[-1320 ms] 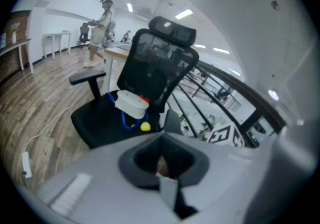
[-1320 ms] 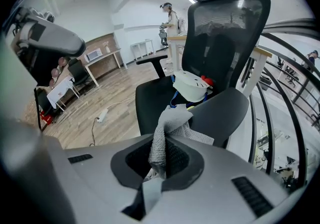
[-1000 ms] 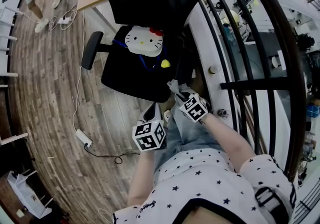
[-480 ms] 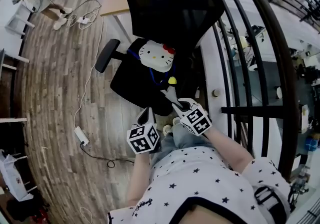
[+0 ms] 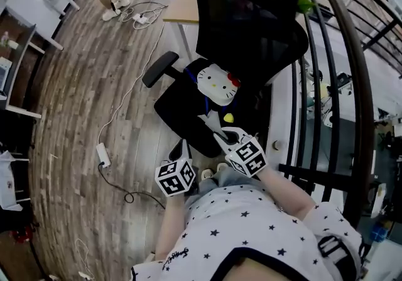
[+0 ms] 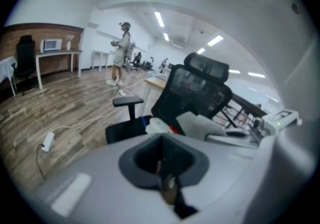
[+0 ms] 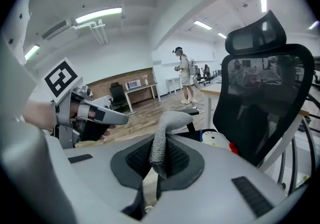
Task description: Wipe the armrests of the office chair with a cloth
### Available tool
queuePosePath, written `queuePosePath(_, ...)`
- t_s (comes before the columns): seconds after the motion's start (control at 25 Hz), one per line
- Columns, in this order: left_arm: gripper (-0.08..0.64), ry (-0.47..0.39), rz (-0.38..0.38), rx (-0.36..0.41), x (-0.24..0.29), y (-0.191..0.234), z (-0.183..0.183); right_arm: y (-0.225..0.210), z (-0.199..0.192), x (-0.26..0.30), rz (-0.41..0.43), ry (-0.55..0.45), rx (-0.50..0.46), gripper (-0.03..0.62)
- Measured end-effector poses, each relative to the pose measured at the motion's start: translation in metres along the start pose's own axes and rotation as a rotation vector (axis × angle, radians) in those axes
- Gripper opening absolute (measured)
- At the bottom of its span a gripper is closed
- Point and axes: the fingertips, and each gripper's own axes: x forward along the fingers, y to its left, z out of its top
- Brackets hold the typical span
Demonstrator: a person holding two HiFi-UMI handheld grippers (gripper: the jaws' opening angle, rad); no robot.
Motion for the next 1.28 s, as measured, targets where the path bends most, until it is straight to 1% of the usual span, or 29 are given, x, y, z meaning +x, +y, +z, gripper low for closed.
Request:
queuePosePath(0.28, 0.003, -0.023, 0.052, -0.041, -0.001, 0.009, 0.008, -0.005, 0.027, 0.006, 0.063, -0.036, -0.017, 0.026)
queuePosePath(0.48, 0.003, -0.021, 0.049, -0.073, 0.007, 0.011, 0.018, -0.015, 0.038, 0.013, 0.069, -0.047, -0.025, 0.026)
queuePosePath(0.56, 0.003, -0.025, 0.048, -0.074, 0.011, 0.014, 0.025, -0.019, 0.041, 0.018, 0.064, -0.049, -0.023, 0.026)
queuePosePath(0.84, 0.003, -0.037, 0.01, -0.046, 0.031, 0.035, 0.054, -0.028, 0.062, 0.042, 0.019, -0.076, 0.002, 0.026)
queuePosePath(1.12, 0.003, -0.011, -0.057, 0.007, 0.061, 0.079, 0.096, -0.035, 0.095, 0.091, -0.074, -0.11, 0.063, 0.026)
queuePosePath(1.28, 0.003, 0.011, -0.089, 0.041, 0.074, 0.109, 0.123, -0.034, 0.118, 0.121, -0.121, -0.113, 0.076, 0.028)
